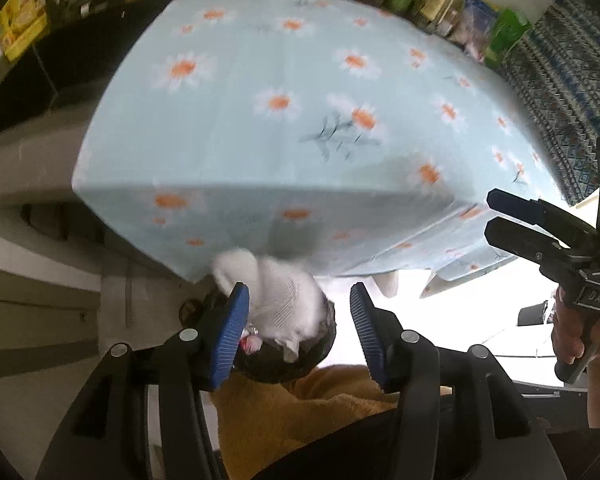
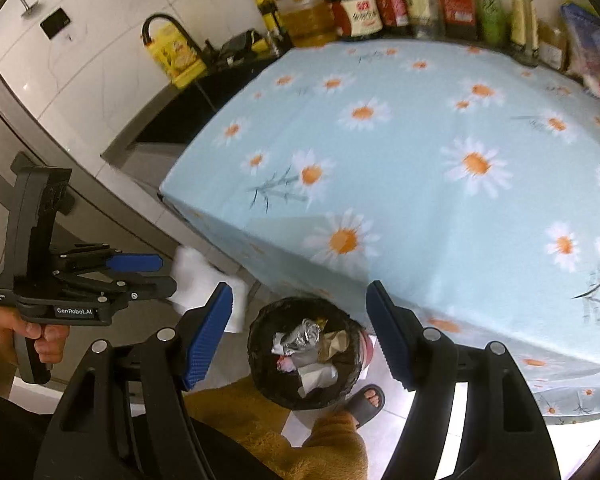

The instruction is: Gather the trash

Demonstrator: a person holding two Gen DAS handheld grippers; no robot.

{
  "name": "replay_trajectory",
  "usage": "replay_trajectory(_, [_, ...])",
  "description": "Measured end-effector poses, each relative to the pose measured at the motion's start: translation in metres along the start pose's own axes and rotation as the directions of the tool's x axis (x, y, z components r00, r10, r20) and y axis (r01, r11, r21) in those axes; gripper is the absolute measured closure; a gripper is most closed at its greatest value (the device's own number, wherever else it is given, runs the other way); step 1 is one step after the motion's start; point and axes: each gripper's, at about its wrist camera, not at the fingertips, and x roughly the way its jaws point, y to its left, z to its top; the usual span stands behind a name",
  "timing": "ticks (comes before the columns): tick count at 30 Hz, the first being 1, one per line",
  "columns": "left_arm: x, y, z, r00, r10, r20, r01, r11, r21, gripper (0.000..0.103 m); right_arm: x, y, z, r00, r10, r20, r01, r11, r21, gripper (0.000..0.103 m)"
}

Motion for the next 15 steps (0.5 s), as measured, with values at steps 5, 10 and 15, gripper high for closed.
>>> replay_trajectory(5, [-0.02, -0.017, 0.014, 0.999, 0.004, 0.042, -0.006, 0.999, 0.032, 0.052, -0.026, -0.002, 0.005, 0.998, -0.008, 0.066, 0.008, 1.0, 0.005, 0.029])
replay_trajectory(10, [-0.034, -0.025, 0.017, 0.998, 0.012, 0.069, -0.015, 0.999, 0.048, 0.043, -0.045, -0.007, 0.01, 0.993, -0.007, 0.116, 0.005, 1.0, 0.021, 0.029])
replay_trajectory(15, [-0.045, -0.028, 0.019, 0.996, 0.009, 0.085, -0.014, 0.999, 0.05, 0.043, -0.058, -0.01, 0.014, 0.989, -0.021, 0.149, 0.017, 0.999, 0.028, 0.029])
